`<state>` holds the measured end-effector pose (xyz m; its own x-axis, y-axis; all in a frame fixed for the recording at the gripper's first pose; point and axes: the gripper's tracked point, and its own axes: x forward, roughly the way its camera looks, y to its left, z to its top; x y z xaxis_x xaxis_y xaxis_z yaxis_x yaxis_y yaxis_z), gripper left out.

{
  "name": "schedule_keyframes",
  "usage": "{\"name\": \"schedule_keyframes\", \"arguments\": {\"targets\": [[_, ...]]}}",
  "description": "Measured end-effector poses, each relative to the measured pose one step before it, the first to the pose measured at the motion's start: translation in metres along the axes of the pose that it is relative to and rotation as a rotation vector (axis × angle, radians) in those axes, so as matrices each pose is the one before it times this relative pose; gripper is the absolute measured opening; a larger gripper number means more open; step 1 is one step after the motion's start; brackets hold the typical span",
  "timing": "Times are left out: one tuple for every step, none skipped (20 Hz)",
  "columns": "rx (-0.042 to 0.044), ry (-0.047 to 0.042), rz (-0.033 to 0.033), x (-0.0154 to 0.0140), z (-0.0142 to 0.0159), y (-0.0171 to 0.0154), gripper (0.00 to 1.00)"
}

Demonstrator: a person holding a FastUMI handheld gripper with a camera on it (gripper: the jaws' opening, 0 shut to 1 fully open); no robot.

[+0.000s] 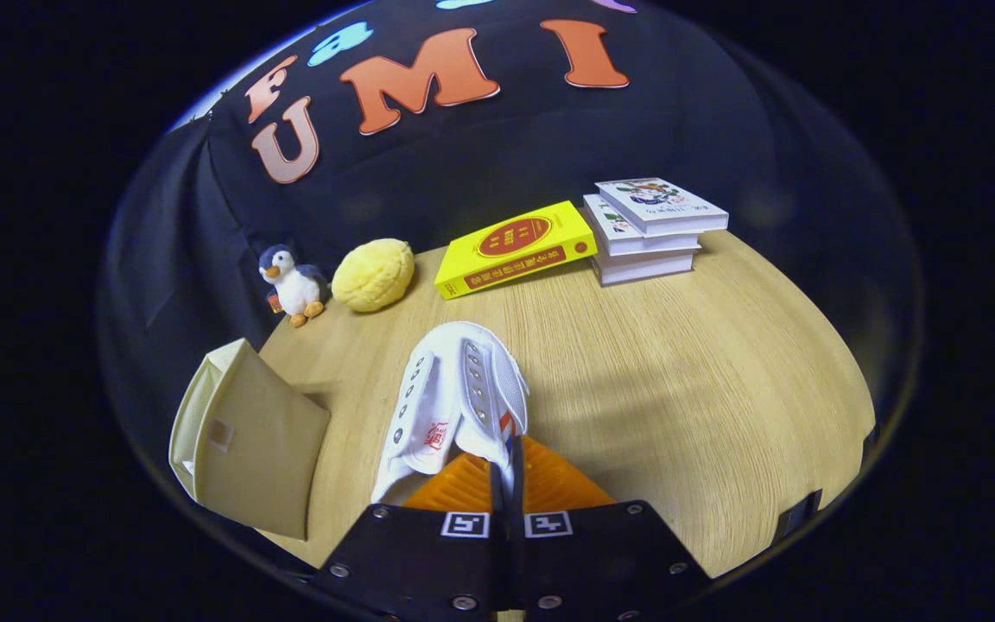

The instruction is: Open the storage box then place both shoes into the box .Put the left shoe in first, then the right shoe, with the right side of both shoes facing outward in a uniform manner.

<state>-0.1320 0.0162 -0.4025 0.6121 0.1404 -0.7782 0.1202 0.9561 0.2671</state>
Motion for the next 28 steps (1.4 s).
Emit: {"name": "schedule_keyframes", "arguments": {"targets": [[0.00440, -0.00741, 0.00857, -0.00575, 0.00539, 0.00872, 0.01], [0.00697, -0.00294, 0.00948, -0.00443, 0.00567, 0.00925, 0.00], [0.00610, -0.00424, 0.01067, -0.00366, 0.00409, 0.00952, 0.01], [0.00240, -0.00342, 0.00772, -0.00376, 0.00404, 0.00982, 0.01], [-0.00176, -0.00214, 0.00864, -0.00373, 0.00390, 0.00987, 0.01], [-0.00423, 0.00062, 0.00704, -0.00185, 0.00240, 0.01079, 0.01], [0.00026, -0.00011, 0.01068, -0.00120, 0.00119, 0.01180, 0.00], [0.00916, 0.00429, 0.01166, -0.00204, 0.00083, 0.01206, 0.01], [0.00931, 0.00556, 0.01884, 0.00032, -0.00103, 0.01531, 0.01], [0.00307, 0.00463, 0.01819, -0.00060, -0.00067, 0.01626, 0.01], [-0.00048, 0.00444, 0.01740, -0.00252, 0.00077, 0.01584, 0.01], [-0.00501, 0.00101, 0.01459, -0.00137, -0.00020, 0.01490, 0.01], [-0.00867, 0.00322, 0.01566, 0.00113, -0.00015, 0.01508, 0.01], [-0.00402, 0.00029, 0.01328, -0.00026, 0.00103, 0.01452, 0.00], [-0.00393, 0.00313, 0.01350, 0.00096, -0.00011, 0.01486, 0.01], [0.00021, 0.00422, 0.01251, 0.00007, -0.00045, 0.01566, 0.01], [-0.00011, -0.00252, 0.01365, -0.00033, -0.00020, 0.01598, 0.01], [-0.00868, -0.00039, 0.01198, 0.00197, -0.00057, 0.01395, 0.01], [-0.00734, 0.00004, 0.00859, 0.00249, -0.00184, 0.01208, 0.00], [-0.00697, 0.00555, 0.00262, 0.00314, -0.00368, 0.01052, 0.01], [-0.00771, 0.00687, 0.00116, 0.00395, -0.00547, 0.01002, 0.01], [-0.00359, 0.00857, -0.00138, 0.00452, -0.00536, 0.00884, 0.01], [0.00031, 0.01206, -0.00107, 0.00482, -0.00704, 0.00858, 0.01], [0.00207, 0.01224, -0.00228, 0.00437, -0.00643, 0.00755, 0.01], [0.00043, 0.01148, -0.00364, 0.00401, -0.00620, 0.00531, 0.01], [0.00009, 0.00728, -0.00924, 0.00514, -0.00527, 0.00499, 0.01], [-0.00525, 0.00291, -0.01004, 0.00425, -0.00493, 0.00275, 0.01], [-0.00856, 0.01368, -0.01227, 0.00459, -0.00637, 0.00289, 0.01]]}}
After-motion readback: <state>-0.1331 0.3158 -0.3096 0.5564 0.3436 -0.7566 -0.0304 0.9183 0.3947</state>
